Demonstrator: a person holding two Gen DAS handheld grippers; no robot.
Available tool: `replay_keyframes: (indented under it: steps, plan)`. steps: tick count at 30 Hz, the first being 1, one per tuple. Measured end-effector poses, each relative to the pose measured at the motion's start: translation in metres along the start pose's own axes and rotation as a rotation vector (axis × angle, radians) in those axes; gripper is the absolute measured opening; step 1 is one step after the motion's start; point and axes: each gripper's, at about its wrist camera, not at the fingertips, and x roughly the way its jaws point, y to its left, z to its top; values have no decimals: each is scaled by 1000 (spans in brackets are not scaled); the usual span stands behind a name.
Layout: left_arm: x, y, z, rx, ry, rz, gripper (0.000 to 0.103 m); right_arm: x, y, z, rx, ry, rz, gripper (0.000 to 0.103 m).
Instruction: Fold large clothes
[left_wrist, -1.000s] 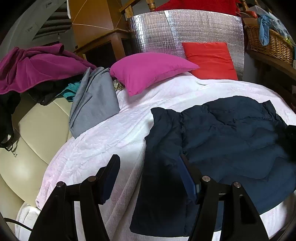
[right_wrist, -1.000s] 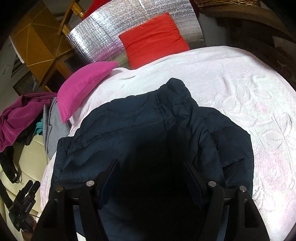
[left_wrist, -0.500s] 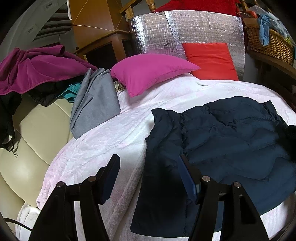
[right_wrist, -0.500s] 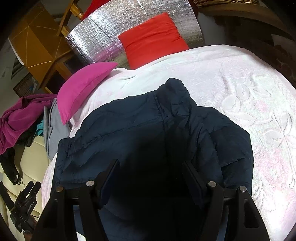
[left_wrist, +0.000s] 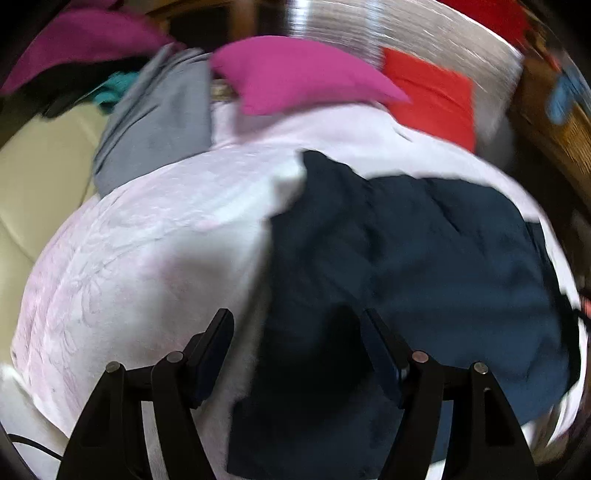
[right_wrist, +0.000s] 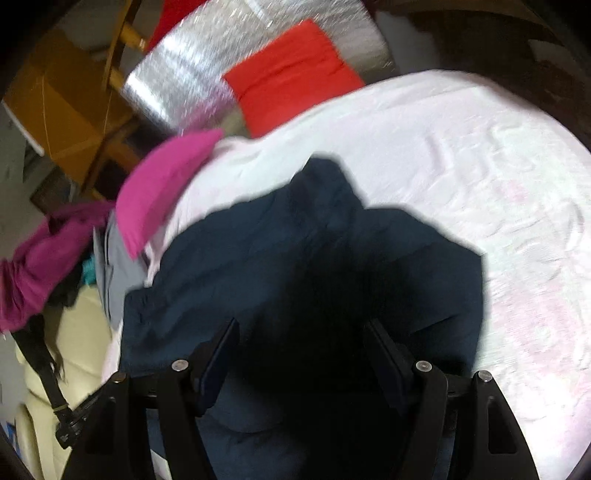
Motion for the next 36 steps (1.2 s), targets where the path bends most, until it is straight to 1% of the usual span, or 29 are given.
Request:
replay_keyframes:
  steps: [2,4,5,6,8,9,10,11,12,13,14,15,16,17,18,20,22,24,26,27,29,30,31,33,35,36]
  plan:
    - [11,12,4,-48,32,-14,75,-9,-14,4,39,-20,24,73]
    - [28,23,6,-115,97,-52,75,-13,-25,5,67,-13,31,73]
    - [34,28,6,-149,117,-84,75,-14,-29,6,72,-13,17,73]
    - [40,31,5,-191,133,-136,75,-16,-33,5,79,-12,5,73]
    - [47,31,3,-220,154,-206,75,-13,-40,5,97,2,16,73]
    - [52,28,2,-223,165,-227,75,-10,-43,3,106,11,20,73]
    - [54,24,1,-217,162,-225,75,-5,-43,2,108,32,19,73]
    - [54,21,1,-206,155,-211,75,3,-42,0,97,72,3,73]
    - [53,17,2,-194,148,-194,75,6,-42,-2,80,89,-21,73]
    - [51,16,3,-194,148,-187,75,5,-39,-2,67,88,-29,73]
    - [49,16,4,-197,151,-188,75,-1,-38,-1,64,76,-15,73]
    - [46,16,4,-201,155,-204,75,-7,-38,0,69,62,3,73]
    - [44,17,6,-204,154,-223,75,-17,-39,3,75,26,23,73]
    - [43,18,7,-210,150,-244,75,-24,-41,5,78,-2,19,77]
    - [40,21,6,-223,146,-267,75,-32,-45,9,82,-40,-14,85]
    - [44,26,13,-246,158,-317,78,-34,-55,12,110,-57,-27,92]
    - [57,26,18,-252,210,-370,79,-22,-71,16,169,7,-10,92]
    - [66,23,19,-263,255,-394,81,-5,-86,18,238,76,11,93]
    - [74,21,19,-267,285,-413,83,11,-87,19,256,123,62,93]
    - [79,20,19,-271,307,-432,84,22,-84,19,245,160,80,96]
    - [81,20,20,-297,311,-461,85,28,-76,18,223,166,92,97]
    - [82,20,20,-307,310,-477,85,34,-70,19,213,171,114,100]
    - [83,19,20,-312,309,-489,85,38,-65,18,204,182,127,100]
    - [85,15,21,-313,305,-501,85,49,-52,15,157,199,120,103]
    - [88,8,23,-303,293,-498,85,58,-39,12,117,203,106,102]
    - [88,6,24,-303,288,-493,85,62,-34,10,107,213,97,97]
